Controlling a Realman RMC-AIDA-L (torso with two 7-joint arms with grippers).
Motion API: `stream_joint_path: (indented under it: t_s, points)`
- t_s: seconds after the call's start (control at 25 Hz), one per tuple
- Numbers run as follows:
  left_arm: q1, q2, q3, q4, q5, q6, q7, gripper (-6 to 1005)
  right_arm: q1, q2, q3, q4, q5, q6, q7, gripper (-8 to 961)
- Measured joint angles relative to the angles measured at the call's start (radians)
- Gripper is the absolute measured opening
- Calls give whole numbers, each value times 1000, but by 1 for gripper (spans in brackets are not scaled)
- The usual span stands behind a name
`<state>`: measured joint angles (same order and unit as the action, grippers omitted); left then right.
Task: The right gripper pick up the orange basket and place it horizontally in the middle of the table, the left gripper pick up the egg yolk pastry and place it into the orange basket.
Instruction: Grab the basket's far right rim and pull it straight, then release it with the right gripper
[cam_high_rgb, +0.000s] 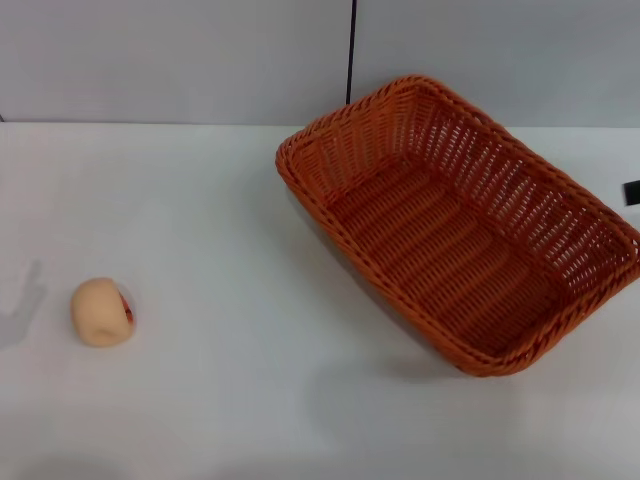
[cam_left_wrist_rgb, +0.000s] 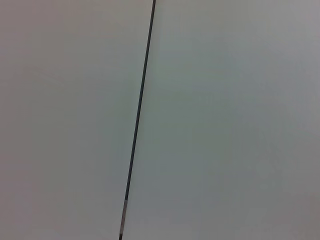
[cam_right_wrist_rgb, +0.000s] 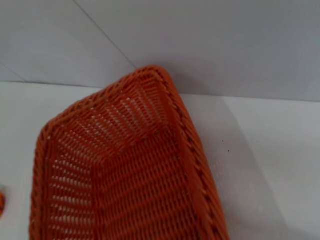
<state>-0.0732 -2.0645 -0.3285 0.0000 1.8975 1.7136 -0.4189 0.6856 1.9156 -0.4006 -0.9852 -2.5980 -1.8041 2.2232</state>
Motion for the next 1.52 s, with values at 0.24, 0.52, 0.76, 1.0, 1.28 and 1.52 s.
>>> stream_joint_path:
  t_s: [0.24, 0.52, 0.76, 1.0, 1.28, 1.52]
  points:
    - [0, 0, 0, 0, 0, 6, 0, 792, 22, 18, -60, 159, 6, 173, -28, 699]
    - [-10, 1, 0, 2, 0, 6, 2, 786, 36, 45, -128, 219, 55, 295, -51, 697]
    - [-12, 1, -2, 10, 0, 6, 3, 781, 57, 50, -149, 273, 61, 339, -56, 695]
    - [-5, 2, -5, 14, -5, 6, 3, 776, 62, 57, -165, 280, 61, 355, -56, 694]
    - [-6, 3, -8, 24, -7, 6, 3, 771, 64, 57, -174, 275, 61, 356, -52, 413]
    - [-9, 3, -9, 25, -8, 6, 3, 766, 65, 57, -196, 270, 61, 358, -55, 231]
